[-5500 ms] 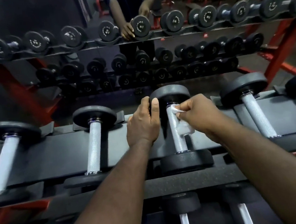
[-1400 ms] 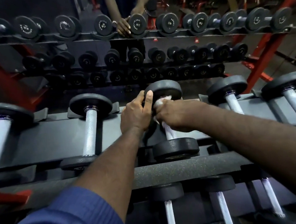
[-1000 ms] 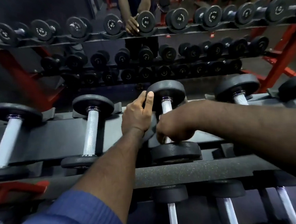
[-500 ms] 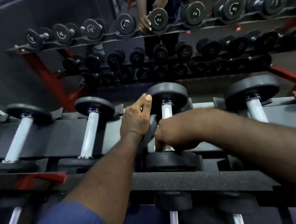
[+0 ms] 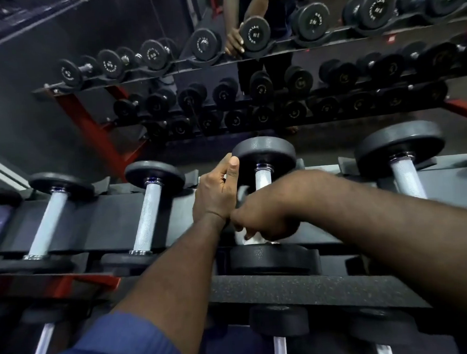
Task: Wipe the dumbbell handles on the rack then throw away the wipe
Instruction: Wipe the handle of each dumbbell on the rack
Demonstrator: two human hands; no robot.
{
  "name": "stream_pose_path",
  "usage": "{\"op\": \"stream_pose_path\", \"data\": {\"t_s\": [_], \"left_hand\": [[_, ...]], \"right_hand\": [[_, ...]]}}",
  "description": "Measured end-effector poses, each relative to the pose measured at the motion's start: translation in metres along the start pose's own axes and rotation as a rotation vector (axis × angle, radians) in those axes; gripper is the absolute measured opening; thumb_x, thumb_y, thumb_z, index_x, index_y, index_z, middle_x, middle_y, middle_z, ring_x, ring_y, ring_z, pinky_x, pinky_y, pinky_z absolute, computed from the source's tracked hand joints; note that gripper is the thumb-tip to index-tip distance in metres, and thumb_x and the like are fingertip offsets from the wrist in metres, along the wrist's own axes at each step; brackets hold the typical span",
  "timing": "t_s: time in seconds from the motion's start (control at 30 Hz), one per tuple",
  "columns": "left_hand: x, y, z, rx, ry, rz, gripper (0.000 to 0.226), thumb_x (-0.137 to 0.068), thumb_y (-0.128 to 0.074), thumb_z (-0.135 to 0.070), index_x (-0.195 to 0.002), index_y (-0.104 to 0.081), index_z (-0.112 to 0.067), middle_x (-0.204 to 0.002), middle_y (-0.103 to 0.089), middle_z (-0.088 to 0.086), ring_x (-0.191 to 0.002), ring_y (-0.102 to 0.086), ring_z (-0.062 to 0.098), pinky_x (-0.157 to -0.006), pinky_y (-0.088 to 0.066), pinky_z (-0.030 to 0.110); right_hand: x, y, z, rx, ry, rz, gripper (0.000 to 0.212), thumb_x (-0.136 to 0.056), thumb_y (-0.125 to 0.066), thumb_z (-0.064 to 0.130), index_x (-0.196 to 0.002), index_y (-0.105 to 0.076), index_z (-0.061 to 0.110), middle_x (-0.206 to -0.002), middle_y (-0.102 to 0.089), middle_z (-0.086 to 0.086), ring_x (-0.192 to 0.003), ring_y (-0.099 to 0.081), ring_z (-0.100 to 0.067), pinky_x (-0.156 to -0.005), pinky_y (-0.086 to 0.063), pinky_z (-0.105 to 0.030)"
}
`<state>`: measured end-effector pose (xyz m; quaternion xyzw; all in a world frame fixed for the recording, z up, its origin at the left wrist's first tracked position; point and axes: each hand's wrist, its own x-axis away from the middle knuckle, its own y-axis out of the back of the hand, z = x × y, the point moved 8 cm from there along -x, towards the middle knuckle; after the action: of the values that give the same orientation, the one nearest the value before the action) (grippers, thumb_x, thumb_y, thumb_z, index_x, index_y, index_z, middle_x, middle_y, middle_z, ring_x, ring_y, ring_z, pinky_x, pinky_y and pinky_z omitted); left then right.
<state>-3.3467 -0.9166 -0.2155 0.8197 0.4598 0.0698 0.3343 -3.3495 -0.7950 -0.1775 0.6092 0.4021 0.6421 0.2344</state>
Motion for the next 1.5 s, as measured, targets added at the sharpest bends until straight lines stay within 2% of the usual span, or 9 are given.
{"op": "stream_pose_path", "data": {"t_s": [0.23, 0.3, 0.43, 0.53, 0.6, 0.73, 0.97, 1.17, 1.5], "left_hand": [[0.002, -0.001, -0.006, 0.001, -0.033, 0.032, 0.078, -0.092, -0.018, -0.087, -0.145, -0.056, -0.045, -0.121, -0.075, -0.002, -0.117, -0.067, 0.021, -0.092, -0.055, 0.040], [0.002, 0.000, -0.006, -0.031, -0.003, 0.044, 0.065, -0.099, -0.025, -0.076, -0.146, -0.056, -0.042, -0.121, -0.075, 0.002, -0.118, -0.066, 0.024, -0.087, -0.051, 0.036], [0.002, -0.001, -0.007, -0.049, -0.026, 0.044, 0.070, -0.098, -0.022, -0.079, -0.146, -0.057, -0.041, -0.123, -0.074, 0.001, -0.118, -0.066, 0.024, -0.089, -0.052, 0.038], [0.001, -0.002, -0.002, -0.015, -0.020, 0.037, 0.073, -0.094, -0.021, -0.083, -0.145, -0.055, -0.045, -0.124, -0.074, -0.003, -0.117, -0.067, 0.021, -0.092, -0.057, 0.041], [-0.001, -0.003, -0.001, -0.018, -0.023, 0.036, 0.072, -0.094, -0.020, -0.085, -0.144, -0.055, -0.047, -0.120, -0.075, -0.004, -0.114, -0.068, 0.020, -0.089, -0.057, 0.041], [0.002, 0.000, -0.004, -0.018, -0.007, 0.047, 0.067, -0.096, -0.024, -0.079, -0.145, -0.056, -0.045, -0.118, -0.075, 0.000, -0.109, -0.065, 0.013, -0.089, -0.055, 0.038], [0.003, 0.000, -0.005, -0.004, -0.039, 0.020, 0.081, -0.089, -0.020, -0.085, -0.145, -0.057, -0.040, -0.120, -0.075, 0.003, -0.117, -0.066, 0.022, -0.093, -0.056, 0.041], [0.001, -0.001, -0.005, 0.009, -0.053, 0.012, 0.080, -0.090, -0.022, -0.085, -0.144, -0.058, -0.039, -0.120, -0.075, 0.004, -0.117, -0.067, 0.024, -0.097, -0.056, 0.043], [-0.003, -0.003, -0.001, -0.011, -0.081, 0.012, 0.085, -0.089, -0.018, -0.088, -0.144, -0.058, -0.037, -0.093, -0.072, 0.009, -0.094, -0.070, 0.032, -0.083, -0.059, 0.048]], "right_hand": [[0.007, -0.002, 0.009, -0.094, -0.001, 0.082, 0.035, -0.093, -0.070, 0.014, -0.127, -0.063, 0.008, -0.122, -0.066, -0.010, -0.113, -0.063, -0.028, -0.083, -0.051, -0.024], [0.009, 0.005, 0.010, -0.088, 0.001, 0.081, 0.034, -0.097, -0.065, 0.012, -0.130, -0.061, 0.004, -0.126, -0.064, -0.011, -0.114, -0.061, -0.025, -0.060, -0.042, -0.008], [-0.002, 0.001, 0.010, 0.050, 0.034, 0.138, 0.011, -0.098, -0.063, 0.011, -0.108, -0.065, 0.007, -0.100, -0.062, -0.005, -0.096, -0.055, -0.023, -0.048, -0.037, -0.015], [-0.002, 0.001, 0.011, 0.045, 0.019, 0.151, 0.025, -0.101, -0.058, 0.010, -0.125, -0.063, 0.004, -0.114, -0.063, -0.009, -0.099, -0.057, -0.023, -0.048, -0.036, -0.013], [-0.008, -0.001, 0.011, -0.021, 0.013, 0.124, 0.025, -0.101, -0.059, 0.012, -0.124, -0.063, 0.007, -0.118, -0.062, -0.007, -0.101, -0.057, -0.023, -0.060, -0.041, -0.006], [-0.013, -0.003, 0.005, -0.062, -0.052, 0.116, 0.020, -0.093, -0.067, 0.021, -0.112, -0.066, 0.014, -0.113, -0.067, -0.010, -0.105, -0.064, -0.035, -0.094, -0.054, -0.046], [0.008, 0.003, 0.011, -0.074, -0.053, 0.103, 0.036, -0.098, -0.064, 0.015, -0.132, -0.060, 0.009, -0.124, -0.063, -0.009, -0.097, -0.053, -0.021, -0.071, -0.036, -0.023], [0.024, -0.003, 0.001, -0.294, -0.027, -0.052, 0.053, -0.091, -0.063, 0.008, -0.138, -0.055, 0.032, -0.134, -0.060, 0.004, -0.124, -0.056, -0.022, -0.103, -0.047, -0.038], [0.088, -0.056, -0.027, -1.094, -0.037, -0.330, 0.059, -0.096, -0.051, -0.009, -0.129, -0.068, 0.037, -0.126, -0.066, 0.028, -0.121, -0.057, 0.010, -0.107, -0.044, -0.023]]}}
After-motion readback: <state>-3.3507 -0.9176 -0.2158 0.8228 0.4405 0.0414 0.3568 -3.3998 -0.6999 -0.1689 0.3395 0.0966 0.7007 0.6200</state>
